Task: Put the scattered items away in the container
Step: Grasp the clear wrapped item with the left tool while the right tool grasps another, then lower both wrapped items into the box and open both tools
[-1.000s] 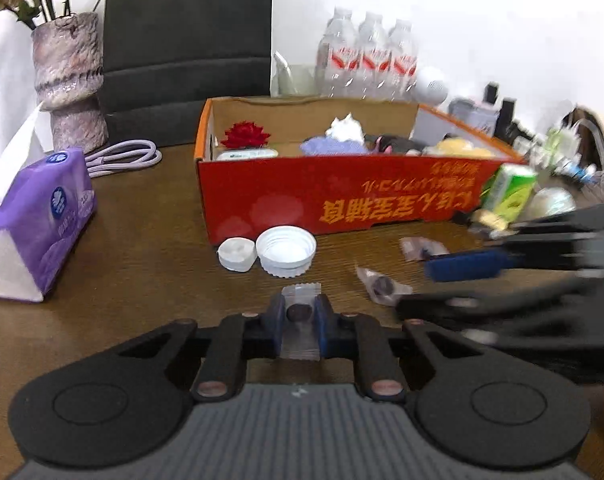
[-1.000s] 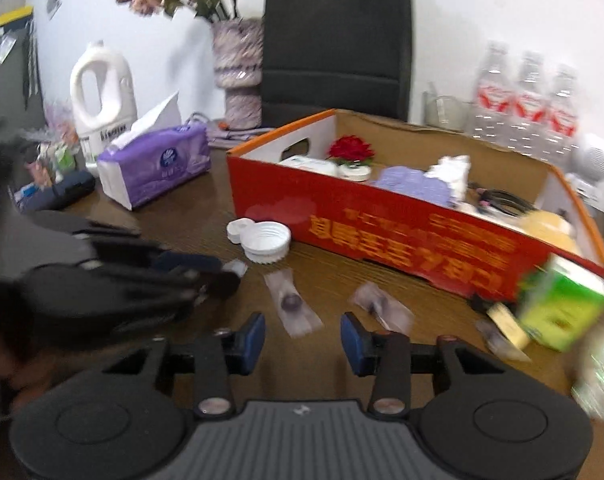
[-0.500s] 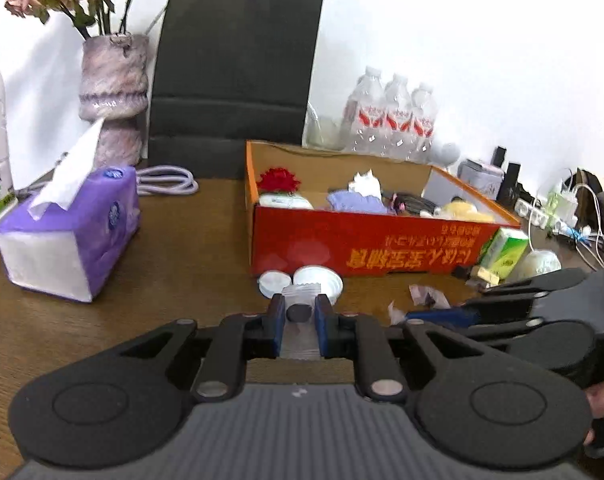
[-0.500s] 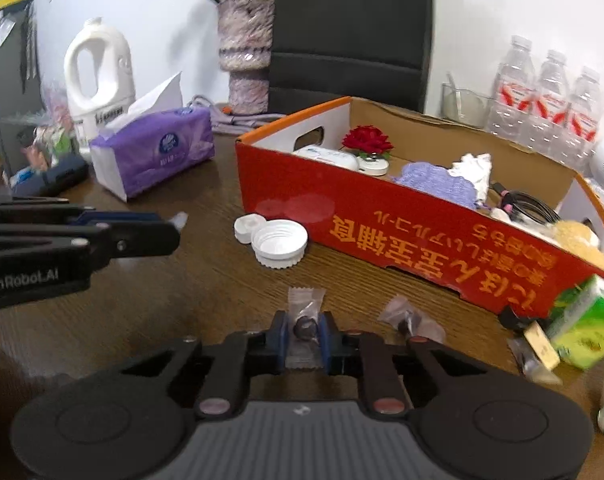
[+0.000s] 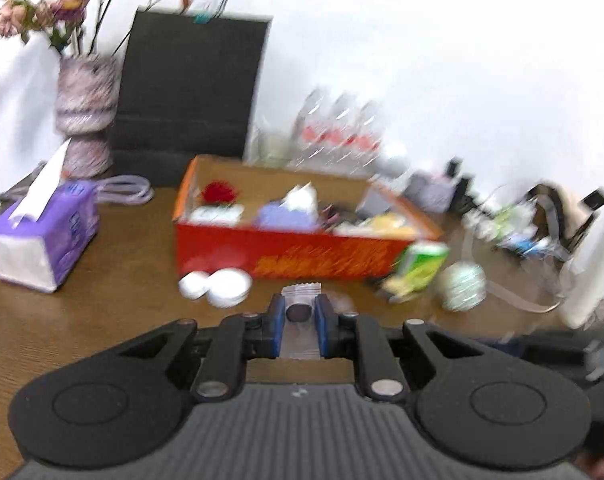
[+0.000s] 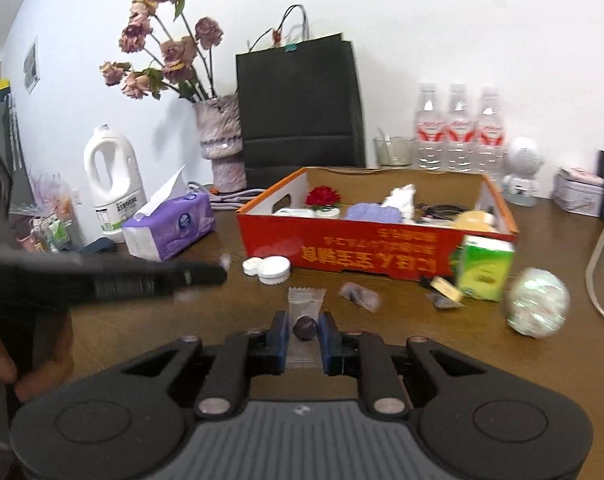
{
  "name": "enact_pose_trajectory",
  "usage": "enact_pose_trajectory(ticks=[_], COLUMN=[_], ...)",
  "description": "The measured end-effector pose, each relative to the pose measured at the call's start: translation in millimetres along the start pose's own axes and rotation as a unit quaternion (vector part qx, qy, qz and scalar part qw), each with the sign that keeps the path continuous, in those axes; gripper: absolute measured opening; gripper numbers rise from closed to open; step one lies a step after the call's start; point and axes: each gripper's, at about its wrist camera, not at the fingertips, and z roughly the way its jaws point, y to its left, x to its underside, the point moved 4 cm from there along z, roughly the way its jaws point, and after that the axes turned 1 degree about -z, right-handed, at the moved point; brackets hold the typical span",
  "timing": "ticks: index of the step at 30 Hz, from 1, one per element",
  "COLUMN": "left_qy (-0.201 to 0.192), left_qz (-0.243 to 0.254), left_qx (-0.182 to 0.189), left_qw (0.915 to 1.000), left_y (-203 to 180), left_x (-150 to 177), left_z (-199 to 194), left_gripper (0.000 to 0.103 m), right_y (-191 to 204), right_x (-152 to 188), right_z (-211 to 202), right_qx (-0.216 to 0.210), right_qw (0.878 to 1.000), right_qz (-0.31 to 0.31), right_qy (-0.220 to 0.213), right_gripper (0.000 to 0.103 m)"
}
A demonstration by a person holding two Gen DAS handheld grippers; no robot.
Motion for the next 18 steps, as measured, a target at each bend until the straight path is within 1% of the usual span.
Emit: enact_pose_trajectory(ticks=[1,2,3,5,7,9,11,12,15,18], left_qy=[-0.002,-0.003,-0.005,-0.014,-0.026,-0.039,-0.051,-0.053,-0.040,-0.034], left_qz=[0.009,0.018,0.021,0.018,0.022,0.033,0.045,0.042,0.020,0.034], left_qx=[-0.008,-0.020,-0.027,-0.023,-0.032,-0.052,-0.065,-0.068,-0.072,-0.107], left_qw=[0.9999,0.9996,0.9994,0.9995,0.9989,0.9974,0.9956,0.9954,0.9964,0.9931], left_y=[-6.9,-13.5,-20.3,-29.8,-37.3,-42.1,-43.1,-40.8,-31.2,-27.5], left_x=[-2.2,-3.1,-2.5,3.0,14.4,26.9,39.6,44.9,60.0,70.7], left_z=[-4.5,-7.9,-12.8,-25.4,-39.5,-52.7,-66.9,-73.3,-85.7,-97.7], left_gripper=[0.017,0.017,0.017,0.017,0.017,0.017,0.017,0.017,0.017,0.017], right_y=[-1.1,-0.5,-0.3,-1.8,-3.1,-4.4,-9.4,-11.7,-9.4,-6.0], right_x=[1.9,3.3,4.6,7.9,10.0,12.4,16.4,19.4,28.3,33.7], right_z=[-6.9,-13.0,-22.8,-37.7,-52.1,-64.0,-72.4,-75.5,-80.2,-86.4], right_qx=[0.004,0.001,-0.009,-0.016,-0.021,-0.017,-0.013,-0.015,-0.008,-0.014], right_qw=[1.000,1.000,1.000,0.999,0.999,0.999,0.998,0.997,0.997,0.996], right_qz=[0.005,0.005,0.004,0.011,0.009,-0.002,0.019,0.030,0.034,0.038], right_qy=[0.002,-0.004,-0.024,-0.033,-0.038,-0.050,-0.059,-0.065,-0.071,-0.073], right_gripper=[0.015,0.015,0.015,0.015,0.015,0.015,0.015,0.015,0.015,0.015])
